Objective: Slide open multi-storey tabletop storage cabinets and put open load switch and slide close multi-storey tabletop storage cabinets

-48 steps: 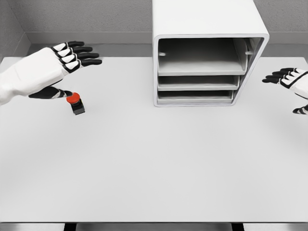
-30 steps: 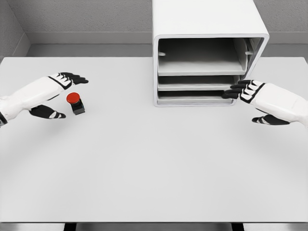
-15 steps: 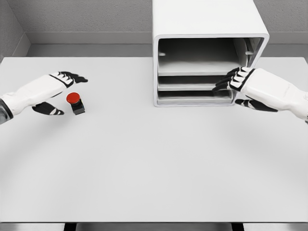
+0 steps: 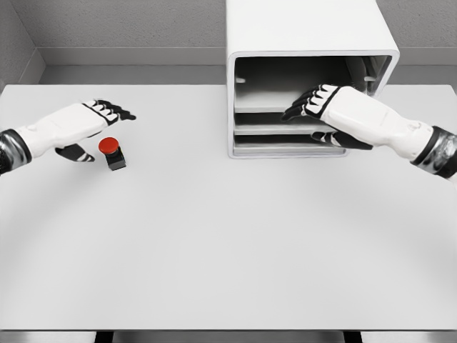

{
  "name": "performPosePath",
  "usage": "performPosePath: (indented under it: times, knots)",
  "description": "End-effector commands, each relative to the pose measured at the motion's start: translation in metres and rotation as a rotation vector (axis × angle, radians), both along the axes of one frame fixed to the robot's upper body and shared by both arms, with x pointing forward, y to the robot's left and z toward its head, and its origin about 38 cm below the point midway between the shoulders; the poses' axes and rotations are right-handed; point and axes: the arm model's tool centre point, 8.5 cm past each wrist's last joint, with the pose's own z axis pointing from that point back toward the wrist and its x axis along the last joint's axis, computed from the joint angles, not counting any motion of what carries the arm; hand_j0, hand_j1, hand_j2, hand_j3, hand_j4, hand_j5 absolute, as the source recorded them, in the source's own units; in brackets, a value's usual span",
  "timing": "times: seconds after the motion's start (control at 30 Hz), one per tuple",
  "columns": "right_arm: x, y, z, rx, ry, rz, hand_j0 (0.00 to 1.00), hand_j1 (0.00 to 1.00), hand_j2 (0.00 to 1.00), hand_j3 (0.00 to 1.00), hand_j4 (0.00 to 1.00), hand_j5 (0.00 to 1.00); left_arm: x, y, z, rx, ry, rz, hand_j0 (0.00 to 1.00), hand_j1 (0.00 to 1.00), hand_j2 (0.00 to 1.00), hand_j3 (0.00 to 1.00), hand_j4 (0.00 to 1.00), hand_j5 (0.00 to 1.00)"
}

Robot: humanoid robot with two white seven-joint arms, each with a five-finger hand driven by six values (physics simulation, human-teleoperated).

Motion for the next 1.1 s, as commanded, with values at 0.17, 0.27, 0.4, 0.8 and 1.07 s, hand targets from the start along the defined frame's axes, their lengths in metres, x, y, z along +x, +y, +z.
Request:
performPosePath:
  times: [0.17,0.27,0.4,0.8,1.07]
  knots:
    - [0.015,0.01,-0.012,0.022,0.046,-0.002,0.74,0.74,0.74,0.74,0.74,0.74,0.003,0.003,-0.02,0.019,0.068,0.008,1.0,1.0,1.0,1.0,1.0,1.0]
    - [0.024,0.016,-0.017,0.025,0.065,-0.002,0.74,0.74,0.74,0.74,0.74,0.74,0.004,0.005,-0.022,0.023,0.072,0.016,1.0,1.0,1.0,1.0,1.0,1.0]
    - [0.033,0.018,-0.022,0.028,0.083,-0.013,0.74,0.74,0.74,0.74,0.74,0.74,0.005,0.003,-0.023,0.037,0.073,0.012,1.0,1.0,1.0,1.0,1.0,1.0]
    - [0.061,0.015,-0.023,0.026,0.106,-0.06,0.75,0.75,0.75,0.75,0.75,0.75,0.002,-0.001,-0.024,0.029,0.072,0.0,0.76,0.76,0.76,0.76,0.76,0.76]
    - [0.063,0.015,-0.031,0.022,0.129,-0.067,0.75,0.75,0.75,0.75,0.75,0.75,0.002,0.0,-0.024,0.033,0.073,0.003,0.67,0.67,0.67,0.67,0.67,0.67]
